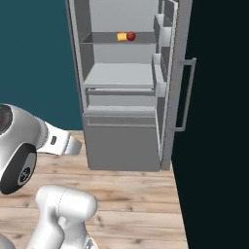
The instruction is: Take the cheese, steak, and onion from the fridge and place them on the plate on the dining counter to create an appetizer plate.
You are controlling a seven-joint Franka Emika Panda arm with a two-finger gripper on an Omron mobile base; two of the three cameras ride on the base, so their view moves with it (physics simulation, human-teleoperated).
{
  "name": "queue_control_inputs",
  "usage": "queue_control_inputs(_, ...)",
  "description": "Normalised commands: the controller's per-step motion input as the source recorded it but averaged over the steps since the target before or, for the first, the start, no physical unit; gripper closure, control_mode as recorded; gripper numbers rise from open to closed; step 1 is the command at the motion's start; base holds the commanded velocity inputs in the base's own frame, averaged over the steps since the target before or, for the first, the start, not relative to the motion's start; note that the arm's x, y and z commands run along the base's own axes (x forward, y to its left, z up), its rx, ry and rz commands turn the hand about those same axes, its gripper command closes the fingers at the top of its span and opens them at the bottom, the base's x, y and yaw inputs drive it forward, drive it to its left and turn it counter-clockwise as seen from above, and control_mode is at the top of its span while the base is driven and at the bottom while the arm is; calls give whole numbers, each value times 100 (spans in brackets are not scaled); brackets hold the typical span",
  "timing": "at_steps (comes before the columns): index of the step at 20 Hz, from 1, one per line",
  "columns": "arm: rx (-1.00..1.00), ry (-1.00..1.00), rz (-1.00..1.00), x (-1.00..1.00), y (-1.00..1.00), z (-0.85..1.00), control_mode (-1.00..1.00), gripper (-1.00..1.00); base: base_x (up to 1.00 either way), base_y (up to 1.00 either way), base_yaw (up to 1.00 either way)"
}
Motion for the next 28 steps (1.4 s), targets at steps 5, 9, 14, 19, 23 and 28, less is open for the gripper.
queue_control_inputs(5, 0, 0, 0, 0, 0, 0, 100, -100, 100, 0, -4)
queue_control_inputs(9, 0, 0, 0, 0, 0, 0, 100, -100, 100, 0, -5)
queue_control_inputs(14, 0, 0, 0, 0, 0, 0, 100, -100, 100, 0, -4)
queue_control_inputs(19, 0, 0, 0, 0, 0, 0, 100, -100, 100, 0, -4)
queue_control_inputs(23, 0, 0, 0, 0, 0, 0, 100, -100, 100, 0, -2)
queue_control_inputs(28, 0, 0, 0, 0, 0, 0, 100, -100, 100, -7, 0)
